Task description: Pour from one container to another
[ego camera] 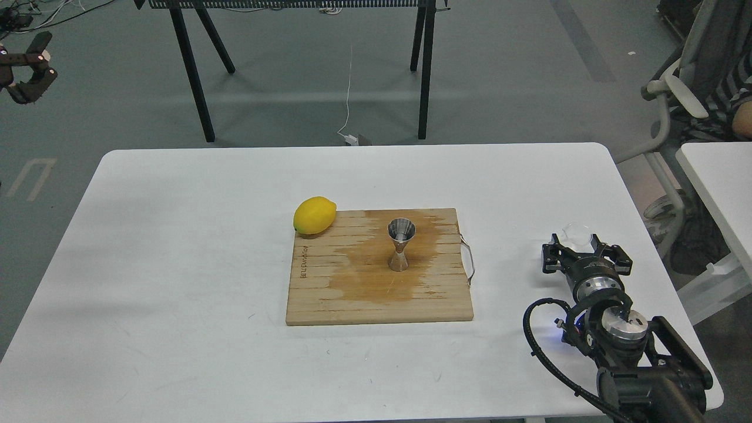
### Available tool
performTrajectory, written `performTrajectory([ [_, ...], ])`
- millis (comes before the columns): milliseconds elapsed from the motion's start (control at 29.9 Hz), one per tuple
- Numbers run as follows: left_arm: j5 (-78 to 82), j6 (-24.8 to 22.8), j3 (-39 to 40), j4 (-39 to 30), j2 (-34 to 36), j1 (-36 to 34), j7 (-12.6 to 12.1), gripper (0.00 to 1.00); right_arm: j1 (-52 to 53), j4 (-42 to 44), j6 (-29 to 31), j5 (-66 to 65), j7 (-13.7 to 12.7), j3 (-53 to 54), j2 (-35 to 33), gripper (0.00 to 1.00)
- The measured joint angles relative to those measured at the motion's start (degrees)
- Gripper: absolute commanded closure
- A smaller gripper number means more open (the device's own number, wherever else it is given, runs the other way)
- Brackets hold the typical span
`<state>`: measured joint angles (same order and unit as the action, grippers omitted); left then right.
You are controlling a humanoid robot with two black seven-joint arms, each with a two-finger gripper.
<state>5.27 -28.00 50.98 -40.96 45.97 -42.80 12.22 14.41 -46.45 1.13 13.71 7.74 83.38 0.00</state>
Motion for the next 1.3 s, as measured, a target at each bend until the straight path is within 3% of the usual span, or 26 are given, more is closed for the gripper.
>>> performTrajectory([
  [100,0.0,0.0,0.0,0.0,0.0,0.0,0.0,0.0,0.0,0.0,0.0,0.0,0.0,0.0,0.0,0.08],
  [301,0.0,0.0,0.0,0.0,0.0,0.0,0.0,0.0,-0.5,-2.1,0.0,0.0,0.0,-0.5,0.0,0.06],
  [535,0.0,0.0,0.0,0.0,-0.1,0.0,0.0,0.0,-7.4,-18.3,-3.8,0.0,-0.1,-1.9,-0.1,0.06],
  [836,0.0,0.0,0.0,0.0,-0.4,-0.2,0.0,0.0,-5.0,-32.3,-7.5,-0.7,-0.1,-3.2,-12.1,0.05],
  [1070,0.0,0.0,0.0,0.7,-1.5,0.3,-0.1,0.0,2.9,-32.0,-4.0,-3.8,0.0,-13.3,-24.9,0.02],
  [1304,0.3,0.0,-0.8,4.5,-6.3,1.2,0.1,0.0,11.9,-18.6,-0.2,-21.1,-0.5,-20.4,-25.7,0.01],
])
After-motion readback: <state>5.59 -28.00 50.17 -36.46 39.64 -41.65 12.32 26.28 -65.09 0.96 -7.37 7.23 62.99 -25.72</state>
